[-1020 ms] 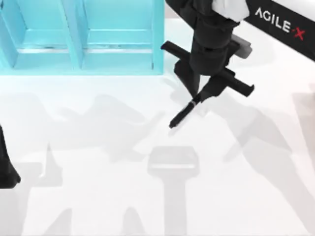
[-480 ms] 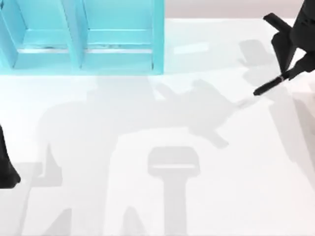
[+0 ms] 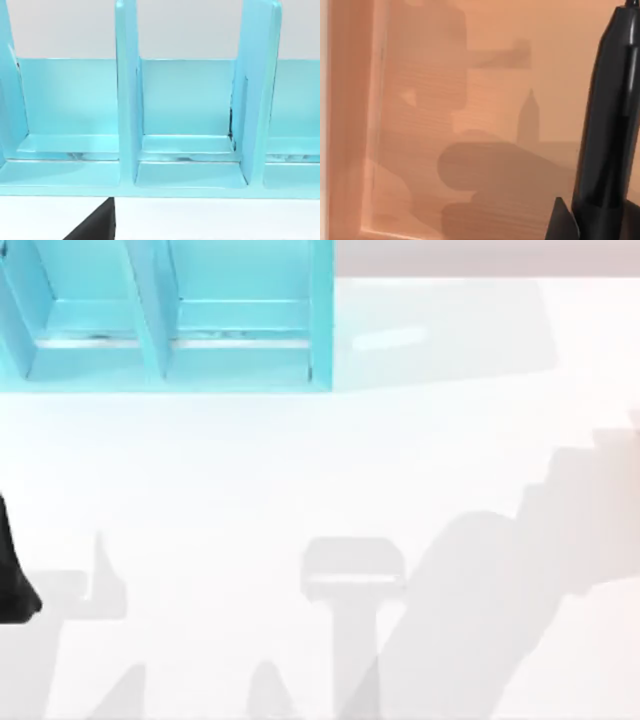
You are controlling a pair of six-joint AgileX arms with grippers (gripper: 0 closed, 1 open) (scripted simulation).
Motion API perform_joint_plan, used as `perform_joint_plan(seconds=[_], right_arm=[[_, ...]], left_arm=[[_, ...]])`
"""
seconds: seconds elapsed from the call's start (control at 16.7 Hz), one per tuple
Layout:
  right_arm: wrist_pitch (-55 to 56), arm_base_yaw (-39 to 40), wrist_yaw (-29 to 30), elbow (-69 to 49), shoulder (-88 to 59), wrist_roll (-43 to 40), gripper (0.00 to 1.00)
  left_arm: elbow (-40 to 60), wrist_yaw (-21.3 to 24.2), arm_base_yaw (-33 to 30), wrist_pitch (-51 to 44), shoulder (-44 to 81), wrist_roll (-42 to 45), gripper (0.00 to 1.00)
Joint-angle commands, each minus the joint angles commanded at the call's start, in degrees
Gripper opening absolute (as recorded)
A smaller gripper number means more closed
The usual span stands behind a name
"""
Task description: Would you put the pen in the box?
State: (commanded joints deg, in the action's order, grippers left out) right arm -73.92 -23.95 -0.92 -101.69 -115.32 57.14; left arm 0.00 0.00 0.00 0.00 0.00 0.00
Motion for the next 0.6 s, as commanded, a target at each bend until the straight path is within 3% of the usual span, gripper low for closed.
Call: perform_joint_plan(seconds=[0.24, 0.6], right_arm=[[0.96, -10.24, -0.03, 4.65, 3.63, -2.77, 0.0], [0.69, -11.77, 0.17, 4.96, 3.52, -2.92, 0.0]], left_arm=[[0.0, 0.0, 0.0, 0.0, 0.0, 0.0, 1.0], [0.0, 0.0, 0.0, 0.0, 0.0, 0.0, 1.0]])
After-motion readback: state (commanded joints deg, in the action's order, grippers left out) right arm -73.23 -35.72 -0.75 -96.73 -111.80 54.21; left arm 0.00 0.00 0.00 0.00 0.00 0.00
